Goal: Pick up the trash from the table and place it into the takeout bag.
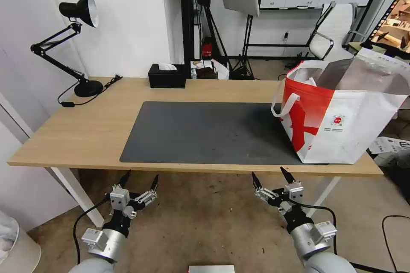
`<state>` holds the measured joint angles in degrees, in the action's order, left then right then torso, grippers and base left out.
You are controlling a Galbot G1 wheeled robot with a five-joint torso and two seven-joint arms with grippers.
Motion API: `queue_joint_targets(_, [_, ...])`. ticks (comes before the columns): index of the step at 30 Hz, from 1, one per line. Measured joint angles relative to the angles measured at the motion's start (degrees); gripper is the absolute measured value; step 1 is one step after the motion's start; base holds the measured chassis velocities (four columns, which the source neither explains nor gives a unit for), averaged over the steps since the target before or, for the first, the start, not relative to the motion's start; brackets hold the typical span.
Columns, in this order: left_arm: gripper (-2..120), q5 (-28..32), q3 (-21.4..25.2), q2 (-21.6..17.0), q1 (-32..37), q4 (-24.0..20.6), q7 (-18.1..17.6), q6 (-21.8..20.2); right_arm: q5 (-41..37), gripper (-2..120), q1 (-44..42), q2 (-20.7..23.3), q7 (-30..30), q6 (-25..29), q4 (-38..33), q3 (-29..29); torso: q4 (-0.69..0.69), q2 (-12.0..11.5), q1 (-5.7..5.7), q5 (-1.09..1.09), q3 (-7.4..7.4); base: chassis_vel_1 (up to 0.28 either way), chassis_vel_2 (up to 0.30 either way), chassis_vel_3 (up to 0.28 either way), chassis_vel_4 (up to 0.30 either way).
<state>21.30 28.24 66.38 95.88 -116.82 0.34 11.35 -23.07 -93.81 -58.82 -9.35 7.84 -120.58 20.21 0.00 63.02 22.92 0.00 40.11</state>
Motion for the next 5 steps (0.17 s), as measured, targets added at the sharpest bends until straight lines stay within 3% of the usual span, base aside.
queue_joint_targets(5, [100,0.1,-0.1,0.0,-0.1,0.0,0.0,0.0,0.0,100,0.0,0.0,0.0,0.0,0.0,0.0,0.0,0.0,0.0,0.0,0.0,0.0,0.0,0.0,0.0])
